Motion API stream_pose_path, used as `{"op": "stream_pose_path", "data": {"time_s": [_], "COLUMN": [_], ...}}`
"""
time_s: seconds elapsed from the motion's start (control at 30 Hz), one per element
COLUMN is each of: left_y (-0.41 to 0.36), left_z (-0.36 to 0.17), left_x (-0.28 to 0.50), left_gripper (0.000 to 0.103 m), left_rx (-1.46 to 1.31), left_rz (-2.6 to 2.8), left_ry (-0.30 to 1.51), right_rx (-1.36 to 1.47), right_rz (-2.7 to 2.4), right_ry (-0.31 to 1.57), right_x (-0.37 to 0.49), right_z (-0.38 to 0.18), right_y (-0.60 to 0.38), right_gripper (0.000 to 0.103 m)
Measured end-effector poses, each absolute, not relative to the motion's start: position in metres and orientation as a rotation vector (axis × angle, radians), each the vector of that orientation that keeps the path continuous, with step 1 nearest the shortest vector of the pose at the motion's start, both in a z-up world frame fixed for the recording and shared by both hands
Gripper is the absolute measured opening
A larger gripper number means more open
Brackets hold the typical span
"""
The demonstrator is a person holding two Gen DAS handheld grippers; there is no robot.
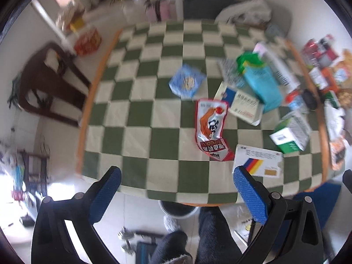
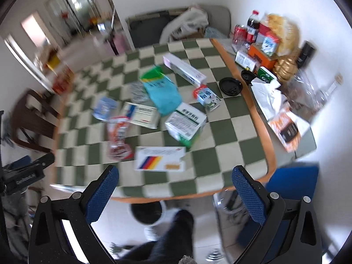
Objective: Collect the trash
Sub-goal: 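Grasp the red snack packet with the left gripper while the right grasps the white-green medicine box, then lift the red packet and white-green box and carry both toward the trash bin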
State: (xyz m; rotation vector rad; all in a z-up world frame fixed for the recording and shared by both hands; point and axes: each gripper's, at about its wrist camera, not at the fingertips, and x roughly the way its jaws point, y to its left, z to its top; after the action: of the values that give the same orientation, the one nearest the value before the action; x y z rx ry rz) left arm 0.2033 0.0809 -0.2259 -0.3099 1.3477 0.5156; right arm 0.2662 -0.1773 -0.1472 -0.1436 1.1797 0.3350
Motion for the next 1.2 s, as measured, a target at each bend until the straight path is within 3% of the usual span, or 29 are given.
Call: {"op": "stream_pose_path", "data": {"time_s": [0.27, 0.37, 0.43, 0.57, 0.6, 0.93, 1.1, 1.2], "left_y": [0.083, 0.08, 0.08, 0.081, 0.08, 0.075, 0.073, 0.065], "left_z": [-0.348, -0.372, -0.385, -0.401, -0.403, -0.4, -0.397, -0.401], "left_x": [0.279, 0.297, 0.305, 0.314, 0.314, 0.317, 0.321, 0.325], "left_gripper": [0.101, 0.097, 0.088, 0.068, 0.058, 0.036, 0.032, 0.025], "left_rx": [-0.431, -0.438, -0.449, -0.459, -0.461, -0.412, -0.387, -0.359], "left_rz": [0.478, 0.461, 0.451, 0.449, 0.45, 0.475, 0.486, 0.493], "left_ry": [1.554, 1.588, 1.609, 1.641, 1.645, 1.614, 1.614, 1.598], "right_rx": [-0.406, -0.512, -0.567, -0.727, -0.744, -0.717, -0.736, -0.696], "right_rz": [0.4, 0.435, 0.45, 0.43, 0.425, 0.436, 0.437, 0.442], "right_ry": [1.349, 1.395, 1.42, 1.374, 1.368, 1.409, 1.46, 1.465], "right_x": [0.377, 0.395, 0.4, 0.408, 0.41, 0.436, 0.437, 0.433], "right_z": [-0.262, -0.3, -0.319, -0.345, -0.348, -0.352, -0.373, -0.377], "right_y": [-0.126, -0.107, -0.098, -0.085, -0.083, -0.083, -0.085, -0.09], "right_gripper": [0.103, 0.103, 0.103, 0.103, 0.103, 0.103, 0.103, 0.092]}}
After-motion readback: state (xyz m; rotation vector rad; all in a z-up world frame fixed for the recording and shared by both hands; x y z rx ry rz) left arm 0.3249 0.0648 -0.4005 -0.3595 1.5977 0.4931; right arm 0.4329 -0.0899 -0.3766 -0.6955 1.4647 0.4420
